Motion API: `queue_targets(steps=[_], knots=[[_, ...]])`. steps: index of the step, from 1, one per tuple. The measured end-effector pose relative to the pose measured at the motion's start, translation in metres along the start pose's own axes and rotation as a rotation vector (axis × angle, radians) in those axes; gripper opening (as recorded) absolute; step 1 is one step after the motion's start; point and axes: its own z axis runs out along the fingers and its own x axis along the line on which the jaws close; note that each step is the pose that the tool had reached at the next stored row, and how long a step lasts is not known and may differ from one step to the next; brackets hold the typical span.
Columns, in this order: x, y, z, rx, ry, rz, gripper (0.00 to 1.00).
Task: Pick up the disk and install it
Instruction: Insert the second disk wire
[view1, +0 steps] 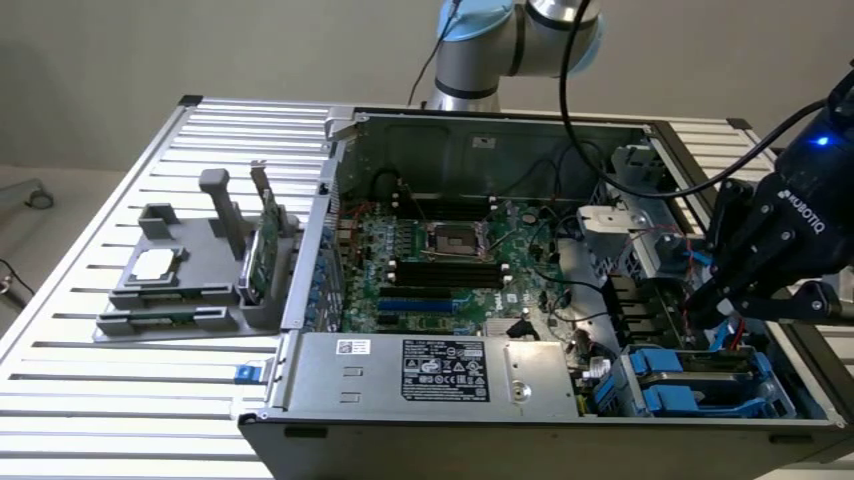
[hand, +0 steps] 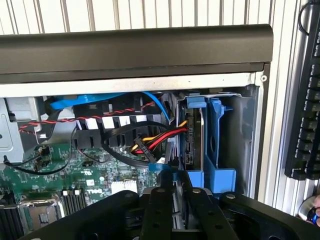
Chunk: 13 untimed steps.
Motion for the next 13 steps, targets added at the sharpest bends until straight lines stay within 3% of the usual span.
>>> queue_targets(steps=[4,7,10,13], knots=[[-0.001,-0.0009,0.0000,-0.0005,0.0013,0.000,0.16],[-0.003,-0.0007,0.0003,-0.0002,0.0064,-0.001,0.16],[-0.008,-0.0001,0.0015,0.0006,0.0191,-0.003,0.16],[-0.012,0.0018,0.0034,0.0019,0.0389,-0.006,0.16]])
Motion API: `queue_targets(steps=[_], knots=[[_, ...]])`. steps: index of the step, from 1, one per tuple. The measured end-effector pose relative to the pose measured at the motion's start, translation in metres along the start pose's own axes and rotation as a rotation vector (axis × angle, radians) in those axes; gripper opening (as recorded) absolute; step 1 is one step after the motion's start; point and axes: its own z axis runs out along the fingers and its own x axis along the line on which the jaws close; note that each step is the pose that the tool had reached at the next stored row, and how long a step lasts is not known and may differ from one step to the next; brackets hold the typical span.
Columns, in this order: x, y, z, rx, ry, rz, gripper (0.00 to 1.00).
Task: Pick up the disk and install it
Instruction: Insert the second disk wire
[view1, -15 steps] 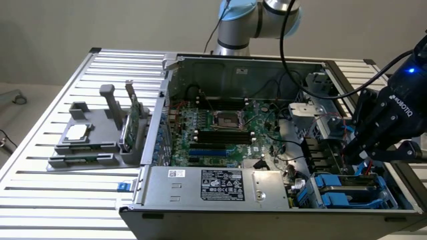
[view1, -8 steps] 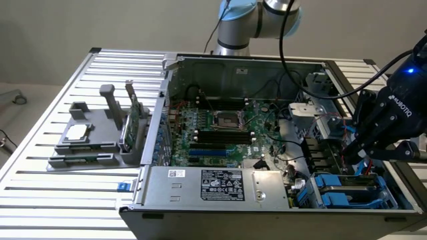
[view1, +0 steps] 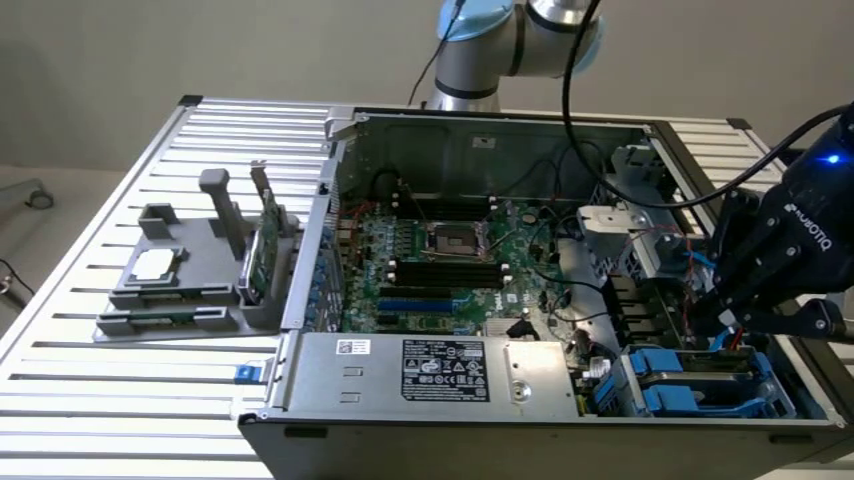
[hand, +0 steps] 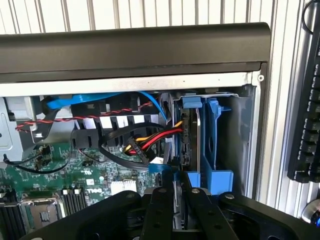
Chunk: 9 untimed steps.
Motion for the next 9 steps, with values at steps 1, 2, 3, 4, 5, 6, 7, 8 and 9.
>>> queue_targets(steps=[1,2,3,4,5,6,7,8,9], knots=[[-0.001,0.0008,0.0006,0.0004,0.0068,-0.001,0.16],[-0.003,0.0016,0.0012,0.0008,0.0134,-0.002,0.16],[-0.004,0.0024,0.0017,0.0012,0.0196,-0.003,0.16],[-0.006,0.0032,0.0024,0.0017,0.0260,-0.004,0.16],[-0.007,0.0039,0.0031,0.0022,0.0313,-0.005,0.16],[-0.009,0.0046,0.0038,0.0029,0.0364,-0.006,0.16],[-0.011,0.0052,0.0045,0.0035,0.0410,-0.007,0.16],[-0.013,0.0056,0.0053,0.0039,0.0449,-0.007,0.16],[-0.014,0.0059,0.0062,0.0043,0.0480,-0.008,0.16]])
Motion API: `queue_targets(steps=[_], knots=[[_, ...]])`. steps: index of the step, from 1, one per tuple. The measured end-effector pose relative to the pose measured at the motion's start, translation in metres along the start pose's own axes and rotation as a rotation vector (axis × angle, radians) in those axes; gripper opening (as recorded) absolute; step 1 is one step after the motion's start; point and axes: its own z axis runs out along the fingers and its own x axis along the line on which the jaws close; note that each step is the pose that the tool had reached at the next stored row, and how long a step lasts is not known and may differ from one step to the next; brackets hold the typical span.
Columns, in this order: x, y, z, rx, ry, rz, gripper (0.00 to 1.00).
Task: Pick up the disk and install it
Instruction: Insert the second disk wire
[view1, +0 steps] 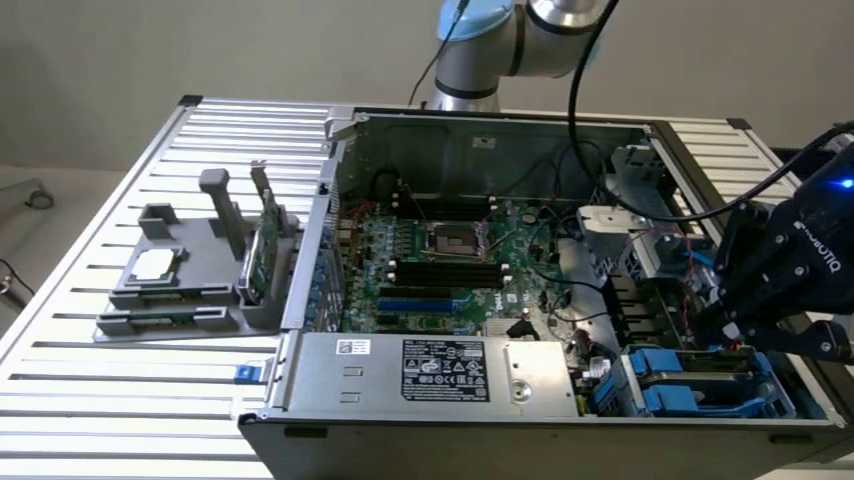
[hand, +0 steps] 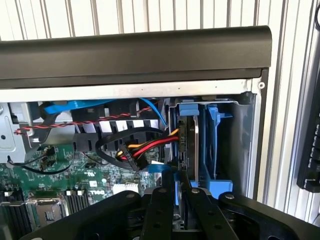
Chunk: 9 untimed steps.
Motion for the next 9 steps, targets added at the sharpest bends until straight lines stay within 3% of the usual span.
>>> queue_targets(steps=[9], knots=[[-0.0058,0.0018,0.0080,0.0015,0.0203,-0.003,0.16]])
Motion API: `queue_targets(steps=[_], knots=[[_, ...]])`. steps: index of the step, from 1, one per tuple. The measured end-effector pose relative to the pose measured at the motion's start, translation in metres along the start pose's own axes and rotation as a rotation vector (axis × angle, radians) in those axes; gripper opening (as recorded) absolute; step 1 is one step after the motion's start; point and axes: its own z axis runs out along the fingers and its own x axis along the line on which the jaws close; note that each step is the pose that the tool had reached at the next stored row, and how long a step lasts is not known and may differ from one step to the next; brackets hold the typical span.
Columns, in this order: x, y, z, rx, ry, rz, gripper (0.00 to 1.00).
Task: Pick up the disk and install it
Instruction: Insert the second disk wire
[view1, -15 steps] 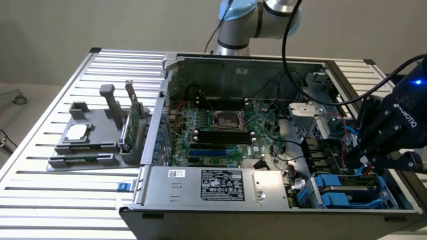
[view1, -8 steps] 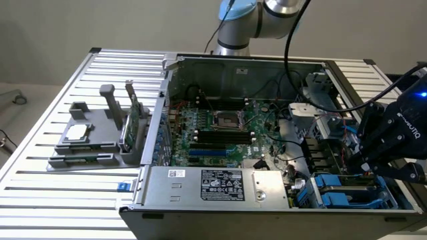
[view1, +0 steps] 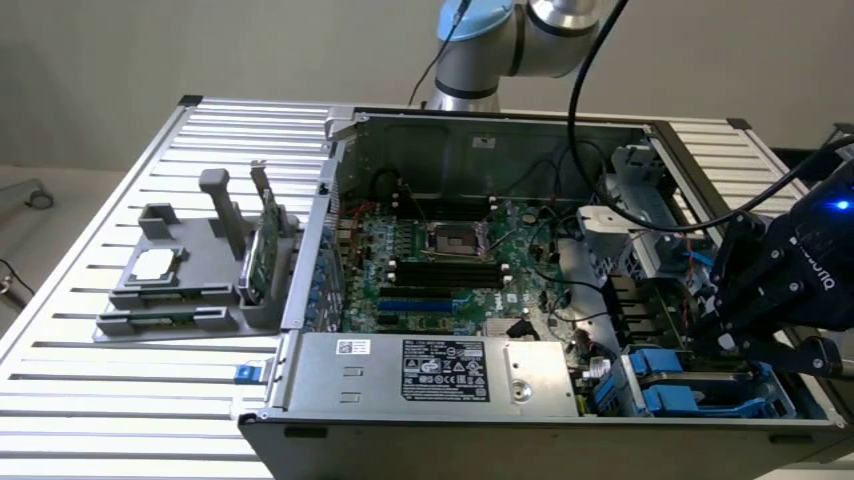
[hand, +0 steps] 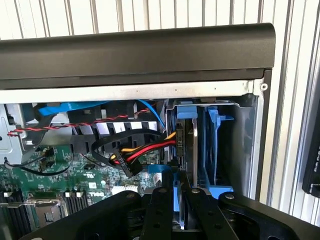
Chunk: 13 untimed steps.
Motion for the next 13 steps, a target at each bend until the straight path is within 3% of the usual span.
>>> queue_targets(steps=[6,13], knots=[[-0.0005,0.0016,0.0010,0.0005,0.0089,-0.002,0.16],[-0.0010,0.0028,0.0019,0.0007,0.0116,-0.002,0.16]])
